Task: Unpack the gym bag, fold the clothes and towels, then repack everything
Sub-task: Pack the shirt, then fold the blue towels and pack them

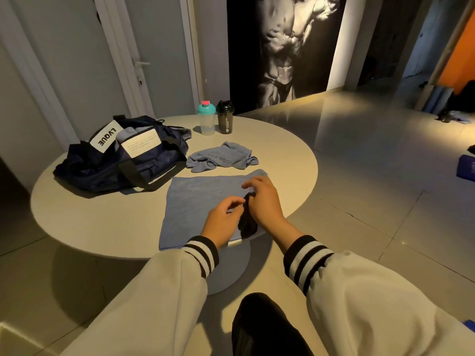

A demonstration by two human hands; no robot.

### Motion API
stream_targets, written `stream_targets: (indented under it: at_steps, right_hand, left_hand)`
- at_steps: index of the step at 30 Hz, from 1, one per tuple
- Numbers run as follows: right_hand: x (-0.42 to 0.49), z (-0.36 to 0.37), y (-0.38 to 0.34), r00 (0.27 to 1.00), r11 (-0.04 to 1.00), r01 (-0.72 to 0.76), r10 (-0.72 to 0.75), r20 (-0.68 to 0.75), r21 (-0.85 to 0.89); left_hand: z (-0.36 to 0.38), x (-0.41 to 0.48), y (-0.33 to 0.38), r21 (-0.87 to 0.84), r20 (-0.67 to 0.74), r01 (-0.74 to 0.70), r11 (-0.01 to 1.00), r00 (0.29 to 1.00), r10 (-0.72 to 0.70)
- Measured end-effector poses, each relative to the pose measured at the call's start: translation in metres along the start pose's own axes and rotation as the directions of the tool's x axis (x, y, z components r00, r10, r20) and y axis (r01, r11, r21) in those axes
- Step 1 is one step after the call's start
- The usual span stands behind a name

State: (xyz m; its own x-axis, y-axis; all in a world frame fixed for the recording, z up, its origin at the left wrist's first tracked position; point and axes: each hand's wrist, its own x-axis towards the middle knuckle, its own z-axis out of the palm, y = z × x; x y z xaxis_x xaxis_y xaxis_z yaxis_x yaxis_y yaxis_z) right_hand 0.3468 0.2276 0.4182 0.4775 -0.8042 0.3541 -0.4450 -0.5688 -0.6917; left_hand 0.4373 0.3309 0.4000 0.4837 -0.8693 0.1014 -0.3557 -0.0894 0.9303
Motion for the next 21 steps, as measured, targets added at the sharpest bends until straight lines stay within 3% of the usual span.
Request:
stream_targets:
  at_steps: [4, 7, 9, 13, 16, 21]
  right_hand:
    - [0.009, 0.031, -0.047, 0.97, 0.975, 0.207, -0.215, 0.113, 0.077]
    - [0.001, 0.058, -0.08, 0.813, 0.906, 0.384, -0.423, 0.4, 0.178]
    - [-0.008, 0.074, -0.084, 0.756, 0.907, 0.364, -0.42, 0.503, 0.21]
    - [-0.019, 0.088, -0.066, 0.818, 0.94, 0.301, -0.34, 0.463, 0.158]
    - [-0.023, 0.088, -0.049, 0.862, 0.945, 0.322, -0.315, 0.398, 0.052]
    - [-0.028, 0.086, -0.035, 0.812, 0.929, 0.368, -0.342, 0.473, 0.04]
  left_hand:
    - [-0.041, 0.006, -0.004, -0.243, -0.178, 0.151, 0.958, 0.964, -0.197]
    - [-0.084, 0.009, -0.029, -0.311, -0.345, 0.21, 0.927, 0.884, -0.316]
    - [-0.104, 0.002, -0.033, -0.252, -0.402, 0.231, 0.94, 0.858, -0.318]
    - [-0.122, -0.002, -0.046, 0.028, -0.346, 0.289, 0.957, 0.901, -0.262]
    - [-0.125, -0.004, -0.057, 0.103, -0.313, 0.337, 0.936, 0.904, -0.291]
    - [-0.127, -0.001, -0.062, 0.157, -0.305, 0.321, 0.934, 0.915, -0.263]
